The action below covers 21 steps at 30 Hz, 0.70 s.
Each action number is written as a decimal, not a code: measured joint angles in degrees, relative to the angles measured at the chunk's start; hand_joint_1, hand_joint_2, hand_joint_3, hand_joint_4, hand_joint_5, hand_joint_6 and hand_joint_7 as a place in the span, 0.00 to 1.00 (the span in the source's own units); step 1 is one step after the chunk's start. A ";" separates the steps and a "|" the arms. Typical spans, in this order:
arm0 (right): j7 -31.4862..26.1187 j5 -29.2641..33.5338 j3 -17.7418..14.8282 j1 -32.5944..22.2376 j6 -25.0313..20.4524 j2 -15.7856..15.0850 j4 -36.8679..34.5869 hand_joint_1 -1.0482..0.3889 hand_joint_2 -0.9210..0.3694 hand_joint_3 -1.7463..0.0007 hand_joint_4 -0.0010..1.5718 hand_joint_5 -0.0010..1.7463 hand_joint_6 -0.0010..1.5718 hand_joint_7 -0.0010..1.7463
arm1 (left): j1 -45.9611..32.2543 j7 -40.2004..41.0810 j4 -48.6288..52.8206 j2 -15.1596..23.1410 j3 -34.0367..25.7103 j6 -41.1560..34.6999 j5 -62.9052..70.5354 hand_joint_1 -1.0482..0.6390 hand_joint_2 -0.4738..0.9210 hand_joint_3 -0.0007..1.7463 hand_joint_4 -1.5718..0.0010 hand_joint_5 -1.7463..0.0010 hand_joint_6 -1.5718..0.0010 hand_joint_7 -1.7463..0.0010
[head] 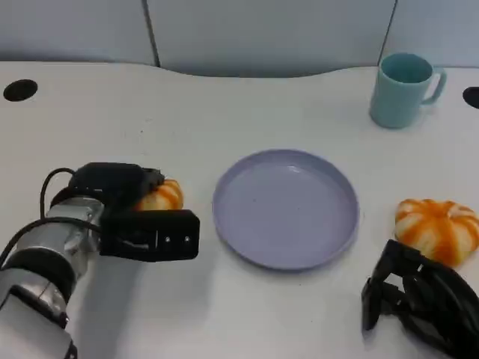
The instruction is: Grasp the bread from the table and place it into the plate.
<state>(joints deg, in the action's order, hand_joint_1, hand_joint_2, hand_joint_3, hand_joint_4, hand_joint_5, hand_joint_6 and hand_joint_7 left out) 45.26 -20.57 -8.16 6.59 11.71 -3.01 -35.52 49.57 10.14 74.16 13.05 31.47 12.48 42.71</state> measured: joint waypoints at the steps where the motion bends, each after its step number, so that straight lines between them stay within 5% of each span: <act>1: -0.03 0.02 0.01 -0.04 -0.10 -0.01 0.11 0.39 0.00 0.85 0.41 1.00 0.37 0.86 | -0.41 1.59 0.02 0.03 -0.14 0.73 -0.17 0.47 1.00 0.11 0.50 0.09 0.34 0.64; 3: -0.10 0.02 0.01 -0.16 -0.49 -0.05 0.45 0.39 0.00 0.85 0.41 1.00 0.37 0.86 | -1.40 5.87 0.17 0.01 0.34 1.85 0.10 0.47 1.00 0.13 0.51 0.02 0.44 0.43; 4: -0.12 0.02 0.00 -0.24 -0.61 -0.07 0.60 0.38 0.00 0.85 0.41 1.00 0.37 0.86 | -1.72 7.59 0.27 0.00 0.82 2.28 0.31 0.49 1.00 0.20 0.47 0.01 0.53 0.18; 6: -0.12 0.02 0.00 -0.35 -0.70 -0.08 0.75 0.38 0.00 0.85 0.41 1.00 0.37 0.86 | -2.21 10.71 0.38 0.00 1.27 2.91 0.57 0.49 1.00 0.23 0.46 0.00 0.59 0.05; 21: -0.34 0.14 0.10 -0.86 -0.82 -0.12 1.49 0.37 0.00 0.86 0.42 1.00 0.37 0.88 | -3.81 19.84 1.38 0.07 3.48 6.09 2.13 0.50 1.00 0.29 0.45 0.00 0.62 0.00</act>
<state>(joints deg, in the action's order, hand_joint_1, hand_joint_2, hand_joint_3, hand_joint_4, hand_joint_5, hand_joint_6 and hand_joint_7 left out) 44.92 -20.42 -8.06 5.74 10.90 -3.13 -34.03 45.75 29.98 75.53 13.12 34.96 18.57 44.84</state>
